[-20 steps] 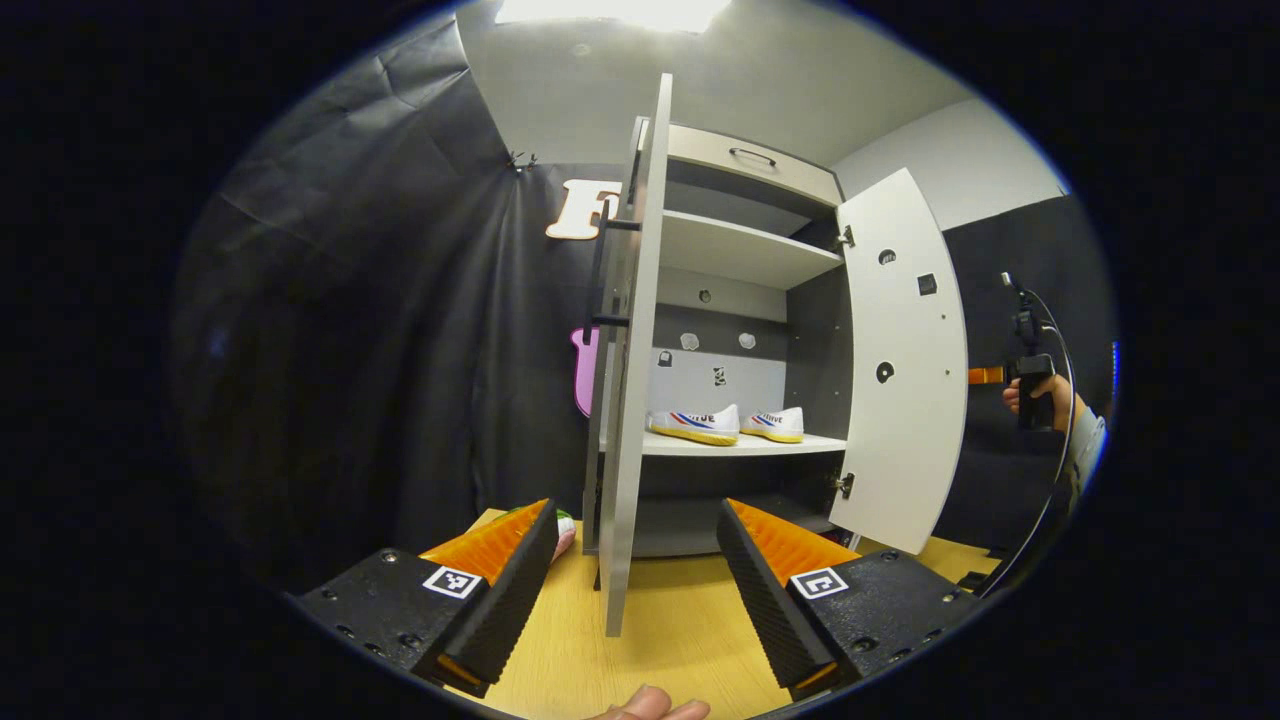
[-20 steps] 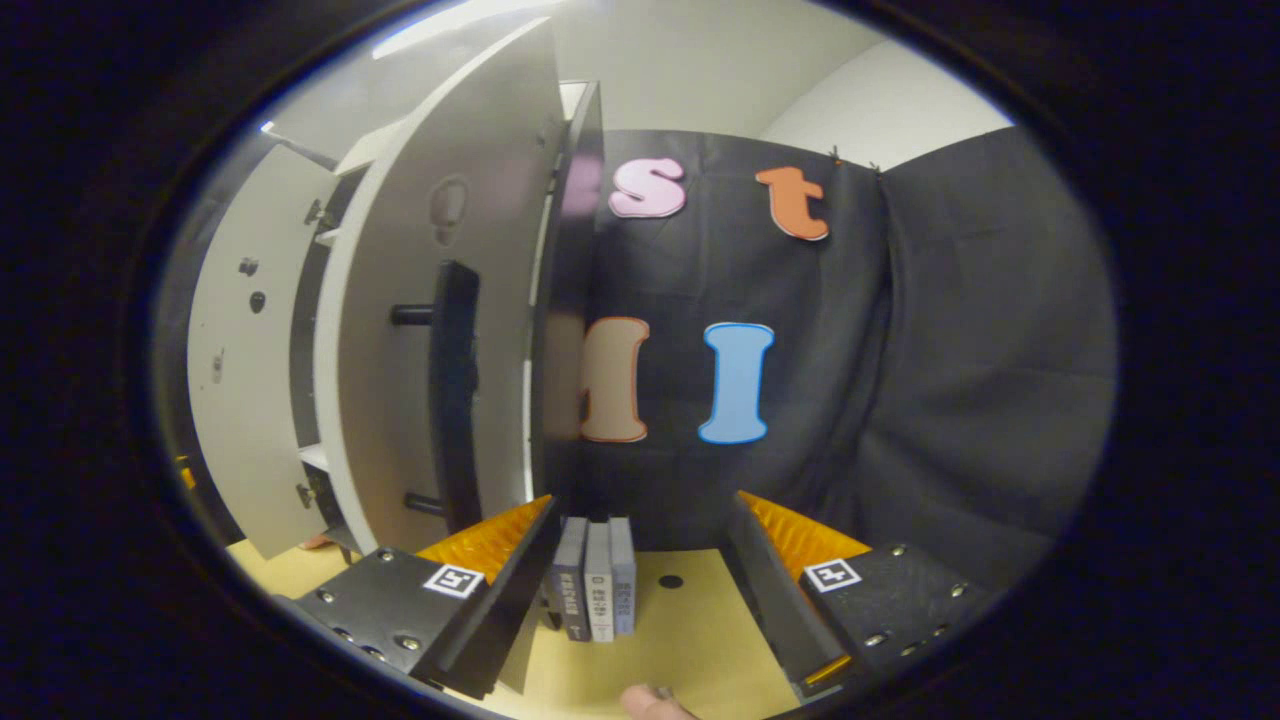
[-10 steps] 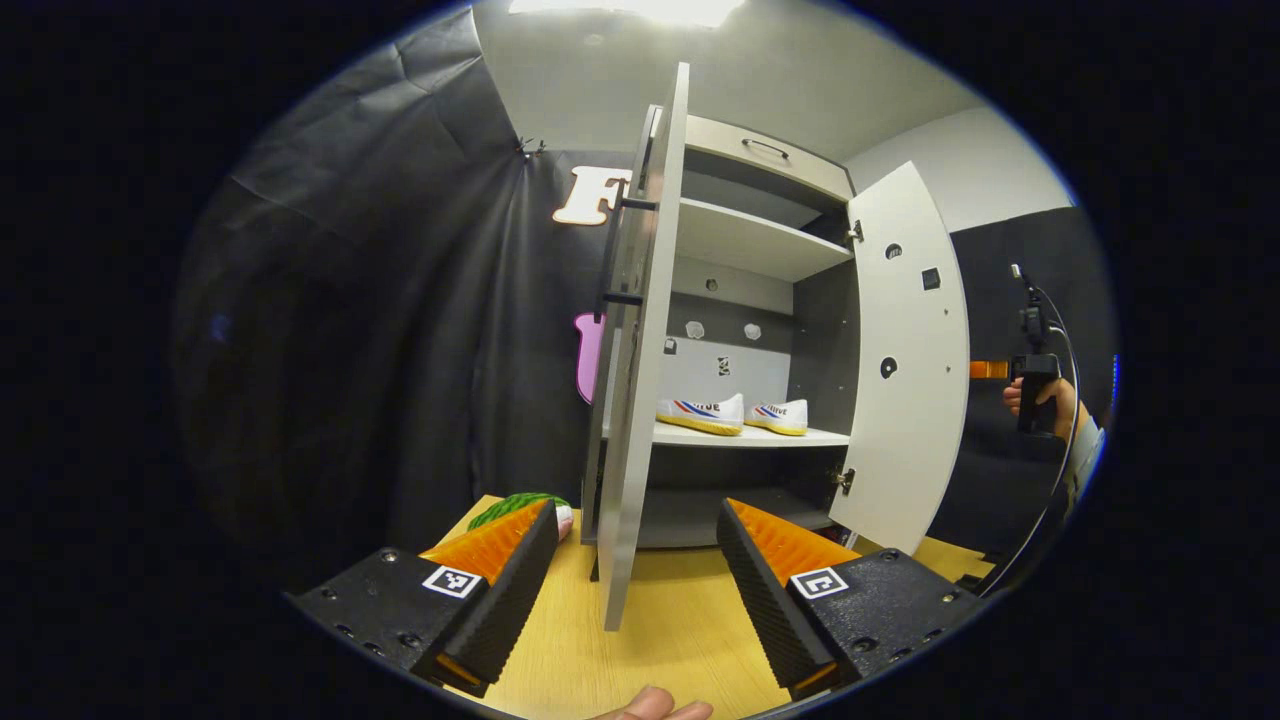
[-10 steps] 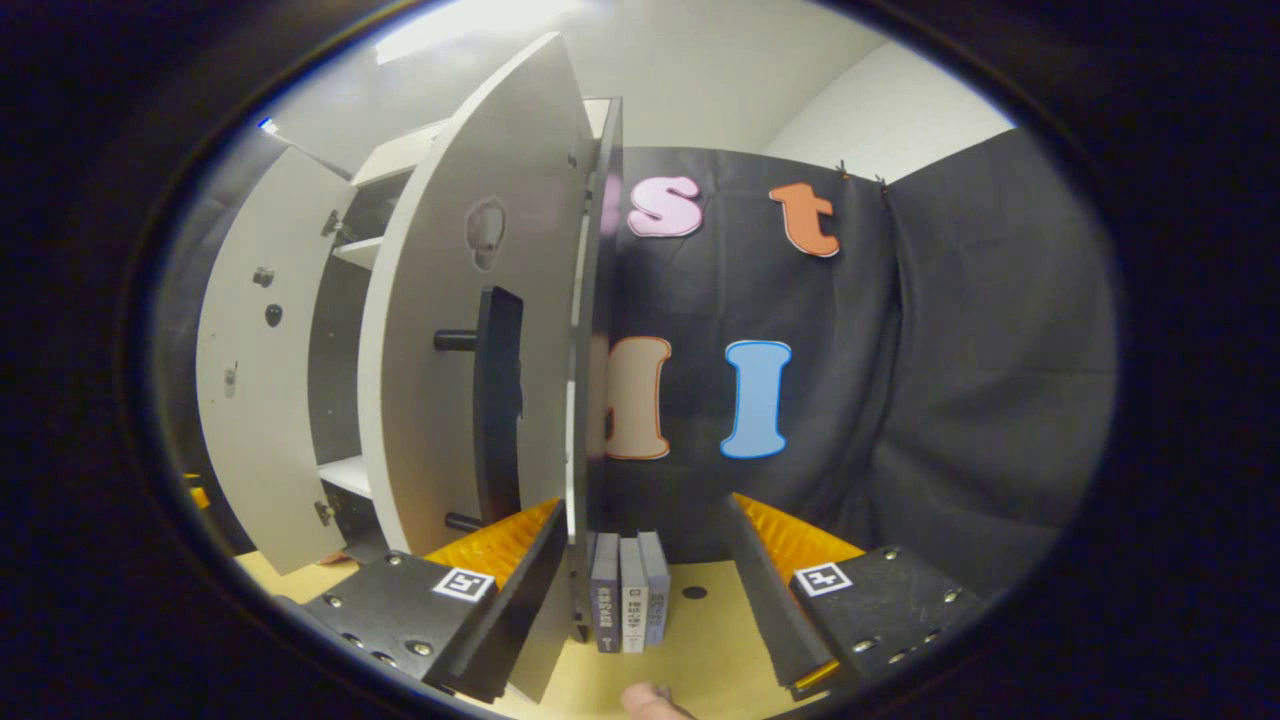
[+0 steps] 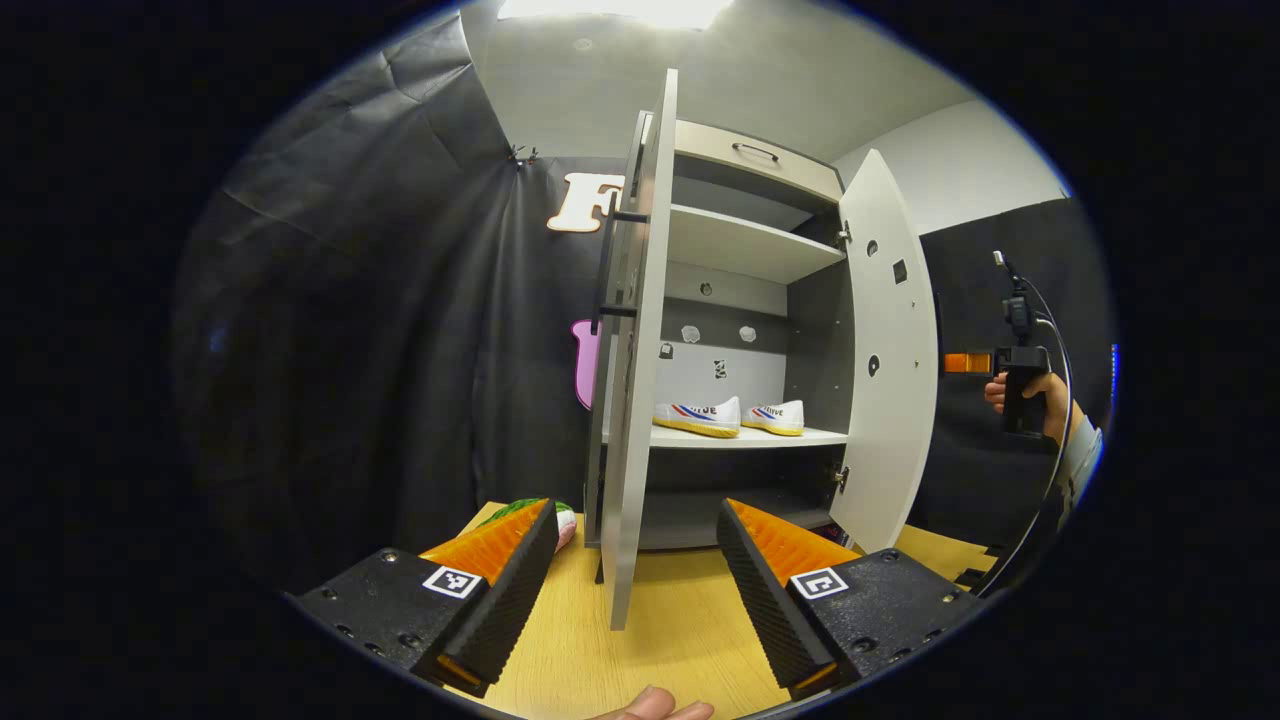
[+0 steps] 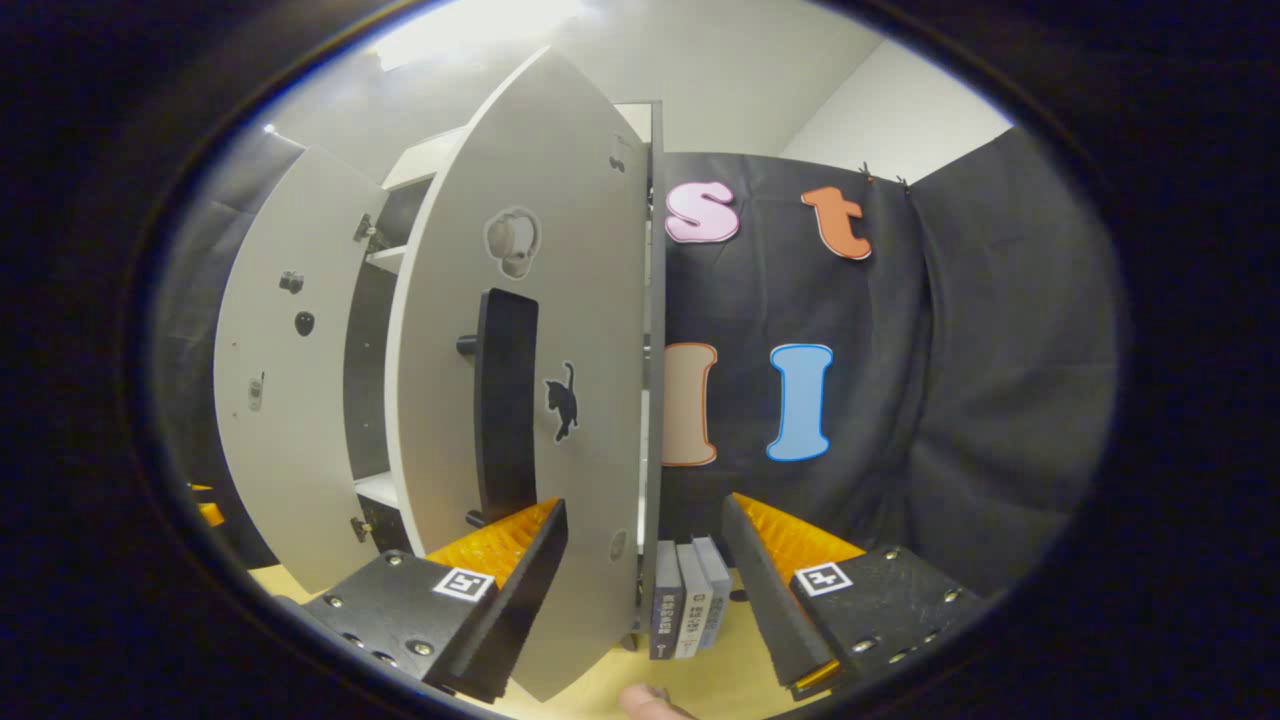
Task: Grab one shoe with the right hand and put it into the shoe cabinet, grab the other shoe with the left hand and put it into the shoe cabinet; then close the right door with the right hand and the left door with the left hand.
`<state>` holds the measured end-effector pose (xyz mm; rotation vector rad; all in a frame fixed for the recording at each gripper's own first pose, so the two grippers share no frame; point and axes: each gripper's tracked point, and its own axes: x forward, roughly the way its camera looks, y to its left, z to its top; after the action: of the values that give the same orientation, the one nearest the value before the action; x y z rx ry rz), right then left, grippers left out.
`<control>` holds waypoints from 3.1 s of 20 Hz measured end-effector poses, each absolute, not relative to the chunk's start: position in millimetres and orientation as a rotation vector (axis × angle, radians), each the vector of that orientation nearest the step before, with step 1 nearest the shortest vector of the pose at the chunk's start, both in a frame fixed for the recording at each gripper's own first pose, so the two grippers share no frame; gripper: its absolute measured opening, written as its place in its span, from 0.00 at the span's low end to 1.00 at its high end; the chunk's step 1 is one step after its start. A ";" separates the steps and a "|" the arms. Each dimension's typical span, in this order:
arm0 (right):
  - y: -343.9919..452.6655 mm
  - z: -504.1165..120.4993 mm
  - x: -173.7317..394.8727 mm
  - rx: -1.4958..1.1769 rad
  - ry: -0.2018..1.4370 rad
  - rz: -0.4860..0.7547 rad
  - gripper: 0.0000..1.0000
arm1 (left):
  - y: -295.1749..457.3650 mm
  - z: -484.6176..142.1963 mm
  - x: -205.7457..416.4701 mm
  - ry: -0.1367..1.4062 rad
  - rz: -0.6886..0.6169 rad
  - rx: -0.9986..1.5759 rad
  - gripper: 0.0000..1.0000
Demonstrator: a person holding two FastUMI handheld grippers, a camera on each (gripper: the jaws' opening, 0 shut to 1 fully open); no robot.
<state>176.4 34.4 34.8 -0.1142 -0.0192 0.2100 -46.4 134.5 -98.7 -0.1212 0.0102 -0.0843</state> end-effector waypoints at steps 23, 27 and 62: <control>120.7 -56.5 122.1 -0.131 0.085 0.289 0.95 | 211.7 -94.1 -48.7 0.020 0.074 -0.047 0.96; 131.5 -59.0 92.1 -0.089 0.070 0.305 0.96 | 238.1 -75.9 -29.7 -0.020 0.112 -0.006 0.93; 113.1 -77.7 -15.6 -0.005 -0.007 0.270 0.96 | 247.4 14.8 92.1 0.166 0.095 -0.028 0.88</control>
<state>-15.6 113.1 -77.7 -0.0046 -0.0072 0.2698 92.1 247.4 14.8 -0.0276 0.1661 0.0946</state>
